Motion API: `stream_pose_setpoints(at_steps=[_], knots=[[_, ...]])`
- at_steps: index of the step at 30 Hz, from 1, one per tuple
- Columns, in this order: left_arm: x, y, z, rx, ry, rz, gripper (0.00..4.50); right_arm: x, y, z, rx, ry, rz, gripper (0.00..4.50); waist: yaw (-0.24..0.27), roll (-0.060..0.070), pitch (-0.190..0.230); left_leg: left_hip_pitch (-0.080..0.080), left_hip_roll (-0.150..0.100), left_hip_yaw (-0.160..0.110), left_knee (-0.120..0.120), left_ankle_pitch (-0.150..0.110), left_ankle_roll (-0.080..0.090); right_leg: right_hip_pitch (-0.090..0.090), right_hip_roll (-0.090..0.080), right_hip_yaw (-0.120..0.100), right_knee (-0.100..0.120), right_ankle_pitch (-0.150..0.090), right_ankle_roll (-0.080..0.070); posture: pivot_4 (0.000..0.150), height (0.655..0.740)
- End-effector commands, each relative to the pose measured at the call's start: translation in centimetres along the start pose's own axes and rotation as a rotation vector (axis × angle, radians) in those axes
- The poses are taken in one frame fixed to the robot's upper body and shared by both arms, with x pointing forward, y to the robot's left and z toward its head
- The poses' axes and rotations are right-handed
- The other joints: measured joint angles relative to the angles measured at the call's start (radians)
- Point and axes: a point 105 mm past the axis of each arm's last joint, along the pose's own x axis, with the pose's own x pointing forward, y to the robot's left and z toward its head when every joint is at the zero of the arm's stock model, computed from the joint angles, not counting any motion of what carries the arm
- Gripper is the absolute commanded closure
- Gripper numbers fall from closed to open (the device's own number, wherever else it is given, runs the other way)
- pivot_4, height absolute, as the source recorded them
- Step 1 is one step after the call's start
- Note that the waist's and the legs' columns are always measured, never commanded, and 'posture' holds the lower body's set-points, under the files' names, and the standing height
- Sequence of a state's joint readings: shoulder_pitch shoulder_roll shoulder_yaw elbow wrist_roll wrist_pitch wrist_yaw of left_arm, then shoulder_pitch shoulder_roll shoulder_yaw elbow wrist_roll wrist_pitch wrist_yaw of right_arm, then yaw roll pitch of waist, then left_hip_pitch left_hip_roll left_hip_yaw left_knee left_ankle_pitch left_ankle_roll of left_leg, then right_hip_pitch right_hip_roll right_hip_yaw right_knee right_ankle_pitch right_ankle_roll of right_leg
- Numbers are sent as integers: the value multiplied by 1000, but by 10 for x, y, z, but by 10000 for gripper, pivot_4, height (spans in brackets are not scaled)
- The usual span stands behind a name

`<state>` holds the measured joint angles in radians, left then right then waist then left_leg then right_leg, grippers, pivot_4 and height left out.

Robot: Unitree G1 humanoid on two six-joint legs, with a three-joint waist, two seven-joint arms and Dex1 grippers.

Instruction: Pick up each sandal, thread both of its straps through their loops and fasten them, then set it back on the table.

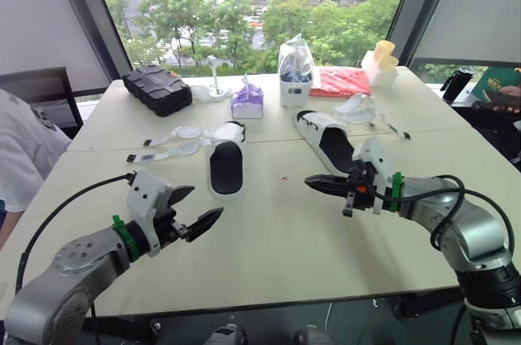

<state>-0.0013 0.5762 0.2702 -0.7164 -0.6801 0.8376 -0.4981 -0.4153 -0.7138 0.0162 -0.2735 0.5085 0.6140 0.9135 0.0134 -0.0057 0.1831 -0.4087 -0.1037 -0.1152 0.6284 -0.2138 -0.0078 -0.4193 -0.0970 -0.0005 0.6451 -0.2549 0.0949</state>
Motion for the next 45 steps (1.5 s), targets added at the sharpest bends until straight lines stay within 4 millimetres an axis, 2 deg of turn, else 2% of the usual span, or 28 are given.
stream_pose_setpoints(at_steps=[1, 7, 16, 30, 36, 38, 40, 42, 45], knots=[[-2, -3, 12, 27, -54, 3, 180, 1, -1, 9, -50, -23, 2, 45000, 0, 0, 0, 0, 0, 0, 0, 0, 0, 0, 0, 0, 0, 0, 0, 1500, 7400], [5, -7, 14, 25, -74, 0, 180, -1, -8, 2, -50, -13, -16, 45000, 0, 0, 0, 0, 0, 0, 0, 0, 0, 0, 0, 0, 0, 0, 0, 1500, 7400], [10, -8, 18, 38, -87, -21, 180, -2, -17, 11, -54, -56, -56, 45000, -1, 0, 0, 0, 0, 0, 0, 0, 0, 0, 0, 0, 0, 0, 0, 1500, 7400], [16, -7, 20, 44, -99, -22, 180, -4, -30, 10, -105, -45, -117, 45000, -1, -1, 0, 0, 0, 0, -1, 0, 0, 0, 0, 0, -1, 0, 0, 1500, 7400], [18, -7, 18, 46, -97, -22, 180, -6, -62, 4, -207, 14, -299, 45000, -1, -1, 0, 0, 0, 0, -1, 0, 0, 0, 0, 0, -1, 0, 0, 1500, 7400], [19, -8, 18, 46, -98, -23, 0, -8, -78, 2, -244, 41, -387, 39836, -1, -1, 0, 0, 0, 0, -1, 0, 0, 0, 0, 0, -1, 0, 0, 1500, 7400], [22, -9, 17, 46, -98, -28, 0, -10, -102, 2, -328, 87, -494, 32796, -3, -1, 1, 0, 0, 0, -1, 0, 0, 0, 0, 0, -1, 0, 0, 1500, 7400], [24, -10, 17, 50, -100, -36, 0, -6, -127, 3, -472, 163, -577, 21592, -4, -1, 1, 0, 0, 1, -1, 0, 0, 0, 0, 0, -1, 0, 0, 1500, 7400], [27, -10, 17, 62, -105, -43, 0, 5, -157, 3, -742, 320, -656, 7262, -12, 0, 1, 0, -1, 3, -1, 0, 0, -1, 1, 1, -1, 1, -1, 1500, 7400]])
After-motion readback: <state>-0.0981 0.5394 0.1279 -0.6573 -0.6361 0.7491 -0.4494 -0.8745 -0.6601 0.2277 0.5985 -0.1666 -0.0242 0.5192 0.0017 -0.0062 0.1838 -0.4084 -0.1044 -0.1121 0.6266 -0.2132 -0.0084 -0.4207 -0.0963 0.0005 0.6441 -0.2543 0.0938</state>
